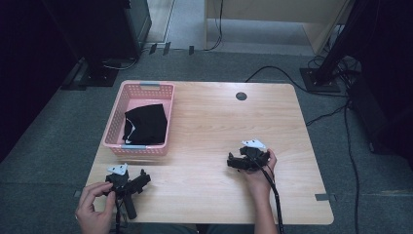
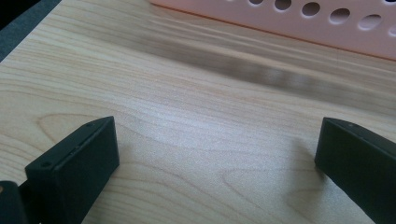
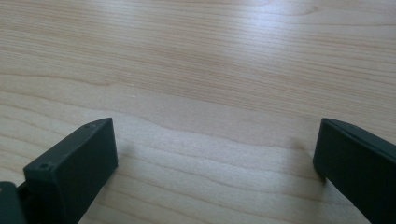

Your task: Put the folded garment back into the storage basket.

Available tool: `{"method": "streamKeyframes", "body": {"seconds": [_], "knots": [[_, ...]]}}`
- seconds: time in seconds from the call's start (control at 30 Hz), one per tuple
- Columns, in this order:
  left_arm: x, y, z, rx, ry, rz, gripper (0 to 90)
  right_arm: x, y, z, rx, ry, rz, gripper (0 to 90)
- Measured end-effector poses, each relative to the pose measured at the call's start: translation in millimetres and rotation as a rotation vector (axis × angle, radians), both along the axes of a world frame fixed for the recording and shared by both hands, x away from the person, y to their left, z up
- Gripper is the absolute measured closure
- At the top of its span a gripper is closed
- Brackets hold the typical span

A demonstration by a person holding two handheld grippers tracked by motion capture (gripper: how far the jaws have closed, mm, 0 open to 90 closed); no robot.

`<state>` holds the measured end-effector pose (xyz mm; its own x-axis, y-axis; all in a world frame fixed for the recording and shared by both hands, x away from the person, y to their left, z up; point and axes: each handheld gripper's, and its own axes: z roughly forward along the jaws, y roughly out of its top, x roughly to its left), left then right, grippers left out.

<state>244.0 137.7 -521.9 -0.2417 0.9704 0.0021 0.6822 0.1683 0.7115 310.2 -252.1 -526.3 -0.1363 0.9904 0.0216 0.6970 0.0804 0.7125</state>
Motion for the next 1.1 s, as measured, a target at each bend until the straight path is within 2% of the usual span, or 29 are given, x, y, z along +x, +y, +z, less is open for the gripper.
{"method": "streamKeyframes", "body": {"seconds": [1.1], "knots": [[-0.1, -0.2, 0.0, -0.001, 0.000, 0.003, 0.0, -18.1, -37.9, -0.3, 0.001, 0.000, -0.071, 0.0]]}}
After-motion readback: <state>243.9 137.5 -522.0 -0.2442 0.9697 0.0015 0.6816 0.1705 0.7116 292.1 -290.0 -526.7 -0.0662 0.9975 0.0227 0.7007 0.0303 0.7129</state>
